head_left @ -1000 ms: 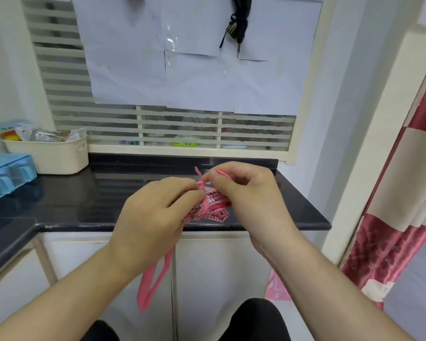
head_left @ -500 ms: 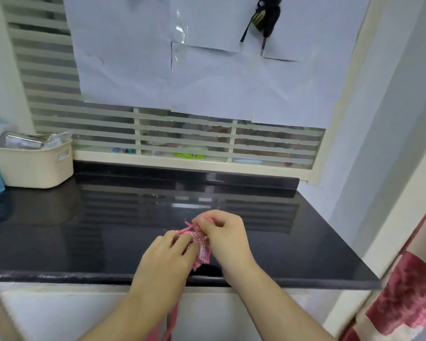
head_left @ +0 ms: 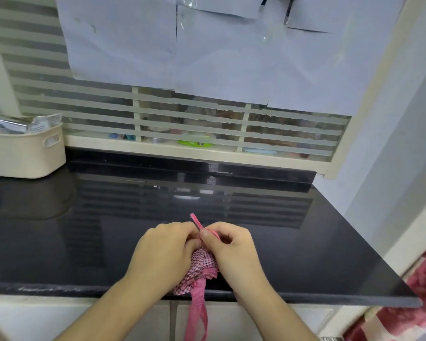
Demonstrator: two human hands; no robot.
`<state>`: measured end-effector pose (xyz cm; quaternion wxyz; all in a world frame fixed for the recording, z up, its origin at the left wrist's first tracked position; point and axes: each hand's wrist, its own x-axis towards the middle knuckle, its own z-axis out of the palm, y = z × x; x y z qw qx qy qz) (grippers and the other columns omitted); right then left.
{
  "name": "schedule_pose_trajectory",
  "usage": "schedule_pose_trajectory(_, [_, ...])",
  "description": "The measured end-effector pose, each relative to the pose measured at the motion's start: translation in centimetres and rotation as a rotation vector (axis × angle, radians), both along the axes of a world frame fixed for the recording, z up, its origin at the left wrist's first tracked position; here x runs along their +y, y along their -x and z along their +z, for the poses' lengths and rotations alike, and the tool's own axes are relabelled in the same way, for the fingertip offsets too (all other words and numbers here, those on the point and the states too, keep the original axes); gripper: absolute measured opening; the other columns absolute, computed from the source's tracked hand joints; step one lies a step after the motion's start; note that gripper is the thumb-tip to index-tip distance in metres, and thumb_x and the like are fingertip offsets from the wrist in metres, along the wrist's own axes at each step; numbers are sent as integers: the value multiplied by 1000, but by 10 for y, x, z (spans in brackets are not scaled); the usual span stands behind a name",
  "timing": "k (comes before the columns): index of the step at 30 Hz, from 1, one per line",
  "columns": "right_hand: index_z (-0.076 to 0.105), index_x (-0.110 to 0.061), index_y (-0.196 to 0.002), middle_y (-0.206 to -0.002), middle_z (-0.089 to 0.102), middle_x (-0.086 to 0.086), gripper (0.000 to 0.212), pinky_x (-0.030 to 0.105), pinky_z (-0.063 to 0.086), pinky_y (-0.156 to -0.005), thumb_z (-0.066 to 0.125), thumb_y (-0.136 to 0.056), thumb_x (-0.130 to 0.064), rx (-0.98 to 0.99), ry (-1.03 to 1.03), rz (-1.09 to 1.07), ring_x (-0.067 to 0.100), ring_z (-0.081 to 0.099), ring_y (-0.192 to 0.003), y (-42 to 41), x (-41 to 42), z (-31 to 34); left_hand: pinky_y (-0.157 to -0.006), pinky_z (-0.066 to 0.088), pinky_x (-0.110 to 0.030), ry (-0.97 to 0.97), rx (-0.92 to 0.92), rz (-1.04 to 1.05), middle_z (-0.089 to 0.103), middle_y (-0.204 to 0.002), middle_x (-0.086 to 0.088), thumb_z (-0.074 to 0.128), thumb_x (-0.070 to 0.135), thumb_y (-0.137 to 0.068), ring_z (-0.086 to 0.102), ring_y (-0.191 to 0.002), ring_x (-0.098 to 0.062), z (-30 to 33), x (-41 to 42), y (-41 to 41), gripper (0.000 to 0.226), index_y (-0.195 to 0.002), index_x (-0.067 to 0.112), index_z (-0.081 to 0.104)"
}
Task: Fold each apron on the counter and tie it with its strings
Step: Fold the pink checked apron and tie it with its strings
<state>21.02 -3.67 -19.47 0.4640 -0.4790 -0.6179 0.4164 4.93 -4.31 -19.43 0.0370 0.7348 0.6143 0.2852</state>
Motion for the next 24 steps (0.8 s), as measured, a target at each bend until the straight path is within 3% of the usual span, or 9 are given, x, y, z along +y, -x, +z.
schedule_pose_trajectory(2, [79,-12,-92,-84,76,4,7,32,51,-64,72,-95,-10,139,35,51,15,65,-71,-13,0,5,-69,51,-27,-64,-8,34,74,-90,23,66,44,-96,70,-84,-9,-9,-1,-1,8,-97,40,72])
schedule_pose_trajectory(4, [76,-5,-102,-86,71,13,16,33,42,-56,71,-94,-17,404,131,89,19,60,-68,-28,2,8,-62,46,-26,-112,-22,58,74,-88,23,70,41,-95,70,-79,-9,-16,-3,-2,3,-93,39,72])
schedule_pose_trajectory(7, [72,4,-107,-90,69,23,22,34,48,-55,53,-98,-4,627,234,-50,26,61,-69,-44,10,8,-58,46,-26,-140,-12,70,72,-85,24,71,39,-94,69,-74,-7,-21,-4,-3,5,-89,38,70])
schedule_pose_trajectory(9, [74,-3,-102,-92,72,19,28,30,49,-56,50,-95,7,331,215,-167,21,62,-69,-43,13,1,-55,42,-22,-152,-23,75,70,-81,25,70,39,-94,67,-70,-6,-23,-5,-2,7,-87,38,69])
schedule_pose_trajectory(12, [76,-24,-96,-91,76,-2,20,24,54,-67,66,-95,-6,-111,131,-77,10,69,-75,-33,9,-4,-53,35,-17,-193,-21,88,68,-75,23,67,42,-96,62,-64,-5,-21,-8,-3,12,-85,37,67])
schedule_pose_trajectory(16, [69,-27,-88,-80,71,-1,16,25,53,-56,72,-89,-12,-359,32,-98,6,60,-59,-21,9,0,-56,49,-30,-126,-108,83,64,-64,19,49,54,-101,60,-59,-8,-13,-12,-4,28,-84,37,64])
schedule_pose_trajectory(20, [63,-26,-84,-81,64,-8,14,32,55,-67,69,-94,-18,-623,-123,-195,10,60,-75,-9,6,5,-61,51,-28,-13,-324,94,70,-68,21,59,40,-102,65,-64,-6,-4,-13,-9,30,-73,32,66])
schedule_pose_trajectory(22, [65,-26,-85,-87,60,-11,14,32,54,-71,64,-96,-17,-659,-207,-215,10,58,-80,-6,3,6,-59,50,-25,33,-470,81,71,-68,17,62,33,-102,66,-65,-6,0,-15,-13,31,-71,29,68])
schedule_pose_trajectory(24, [69,-27,-85,-89,57,-13,17,31,54,-72,62,-94,-15,-642,-272,-211,10,58,-81,-4,0,6,-61,51,-25,0,-468,44,71,-70,14,63,33,-100,66,-70,-7,3,-16,-14,25,-76,32,70])
